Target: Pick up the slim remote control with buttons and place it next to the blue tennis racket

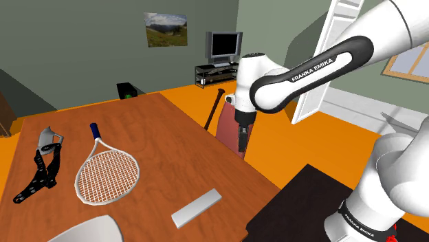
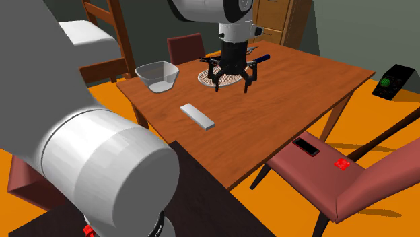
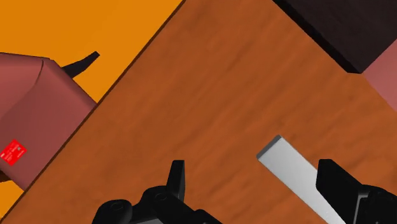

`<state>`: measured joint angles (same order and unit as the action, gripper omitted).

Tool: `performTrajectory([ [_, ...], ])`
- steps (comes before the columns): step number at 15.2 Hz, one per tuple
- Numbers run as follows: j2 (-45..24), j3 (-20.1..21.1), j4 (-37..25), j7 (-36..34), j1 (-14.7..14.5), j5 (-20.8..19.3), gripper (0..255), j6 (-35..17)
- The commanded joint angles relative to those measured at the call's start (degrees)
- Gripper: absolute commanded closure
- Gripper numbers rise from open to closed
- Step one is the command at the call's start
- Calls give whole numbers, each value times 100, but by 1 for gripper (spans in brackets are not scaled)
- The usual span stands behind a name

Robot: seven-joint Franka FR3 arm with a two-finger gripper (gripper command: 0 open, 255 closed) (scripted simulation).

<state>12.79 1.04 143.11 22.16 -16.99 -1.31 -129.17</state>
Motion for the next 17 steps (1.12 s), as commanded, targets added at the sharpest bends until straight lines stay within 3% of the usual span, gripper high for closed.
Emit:
performTrajectory([
  [1,-349,71,-17,171,-110,8,0,-359],
  [9,-1788,446,-476,638,-512,-124,0,-1402],
  [17,-3183,732,-1113,868,-953,-620,0,-2196],
])
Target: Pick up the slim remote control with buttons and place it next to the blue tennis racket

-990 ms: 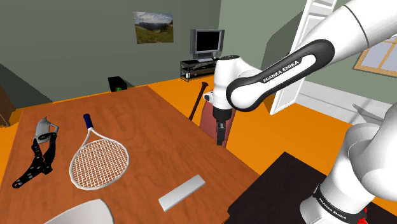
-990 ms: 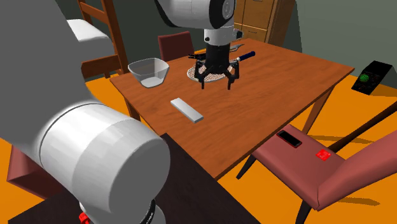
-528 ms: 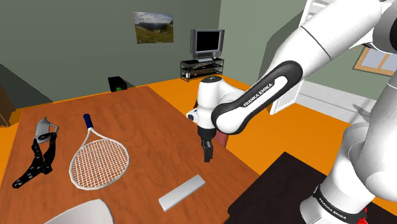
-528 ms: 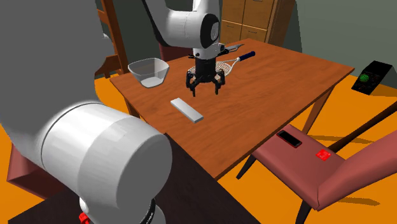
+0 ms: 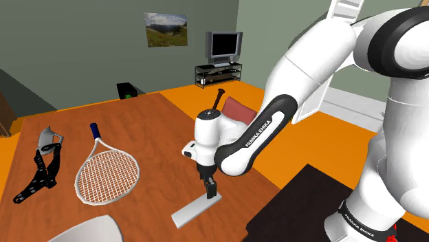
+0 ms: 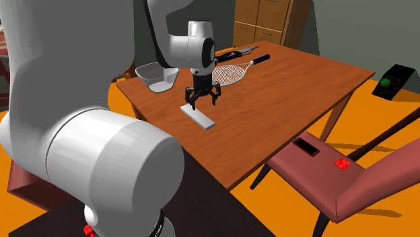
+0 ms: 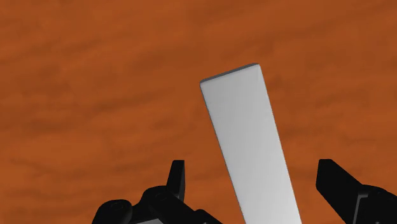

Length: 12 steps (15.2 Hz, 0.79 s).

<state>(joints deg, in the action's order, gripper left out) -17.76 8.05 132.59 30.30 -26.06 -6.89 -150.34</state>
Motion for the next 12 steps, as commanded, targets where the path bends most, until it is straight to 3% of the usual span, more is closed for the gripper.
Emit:
performTrajectory([
  [1,-297,50,-151,71,-114,-142,0,-161],
  [3,-633,78,-337,102,-260,-308,0,-315],
  [12,-1244,-87,-502,-24,-397,-499,0,-761],
])
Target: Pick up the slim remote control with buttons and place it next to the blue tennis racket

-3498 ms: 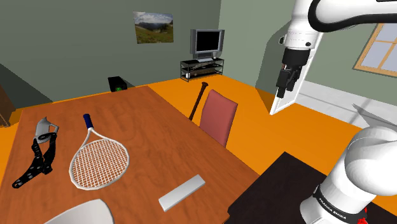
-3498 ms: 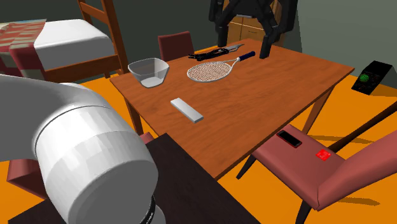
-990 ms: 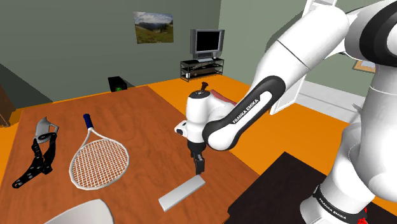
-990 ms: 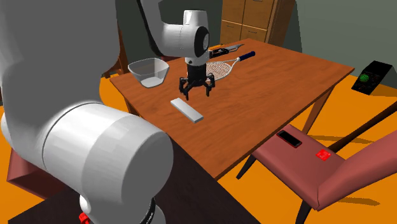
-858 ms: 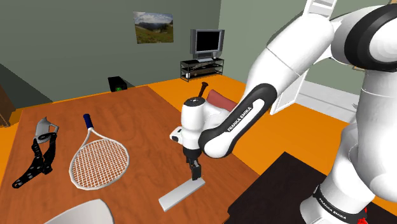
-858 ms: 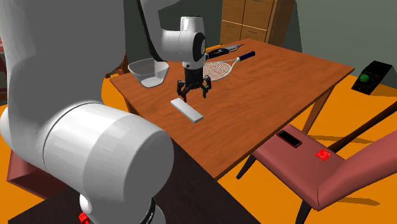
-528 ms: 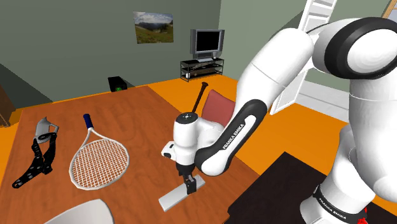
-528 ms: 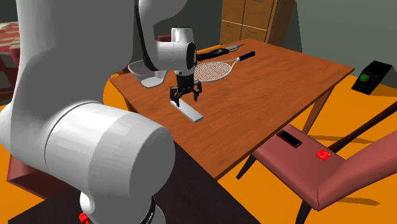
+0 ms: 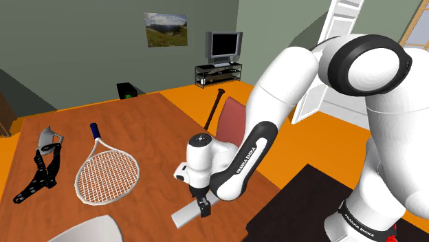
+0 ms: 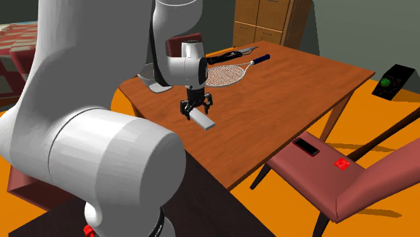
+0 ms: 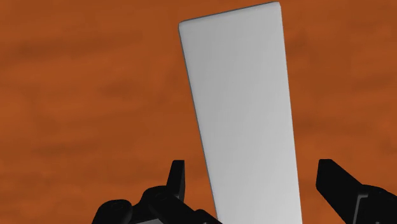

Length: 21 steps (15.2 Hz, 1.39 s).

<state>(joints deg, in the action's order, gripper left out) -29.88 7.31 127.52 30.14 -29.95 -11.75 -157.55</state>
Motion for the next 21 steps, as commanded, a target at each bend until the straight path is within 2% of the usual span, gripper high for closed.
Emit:
performTrajectory([
  [1,-32,-12,4,-8,-8,-12,0,-39],
  [7,-32,-12,4,-8,-8,-12,0,-39],
  [8,-32,-12,4,-8,-8,-12,255,-39],
  [17,-32,-12,3,-8,-8,-12,255,-39],
  [21,273,78,84,60,62,74,255,186],
])
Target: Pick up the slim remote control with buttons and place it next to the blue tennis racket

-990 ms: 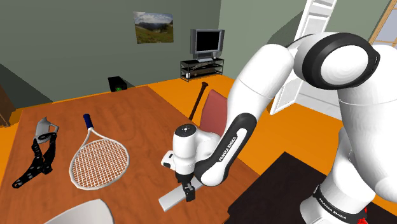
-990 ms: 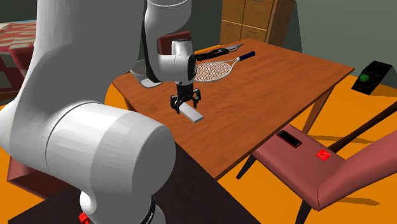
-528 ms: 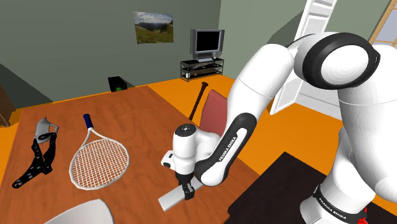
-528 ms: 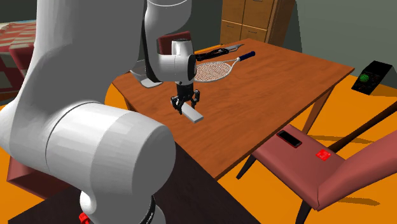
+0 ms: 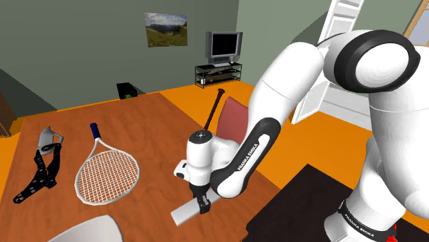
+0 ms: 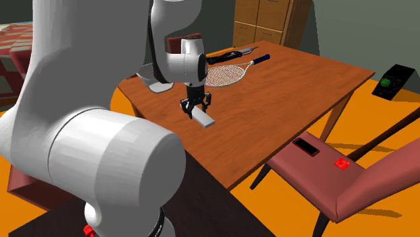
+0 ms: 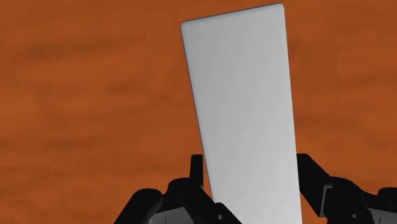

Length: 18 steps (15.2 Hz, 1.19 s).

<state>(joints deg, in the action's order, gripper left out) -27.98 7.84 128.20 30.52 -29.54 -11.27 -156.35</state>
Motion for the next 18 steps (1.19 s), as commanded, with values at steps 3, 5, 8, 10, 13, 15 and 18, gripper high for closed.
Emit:
performTrajectory([
  [3,307,91,64,77,71,98,255,242],
  [5,453,133,89,116,102,148,255,362],
  [8,669,191,118,176,145,228,255,547],
  [10,810,227,130,216,171,282,255,674],
  [13,1017,276,139,277,206,365,255,867],
  [15,1151,305,138,316,226,419,255,999],
  [18,1346,343,127,375,251,499,255,1201],
])
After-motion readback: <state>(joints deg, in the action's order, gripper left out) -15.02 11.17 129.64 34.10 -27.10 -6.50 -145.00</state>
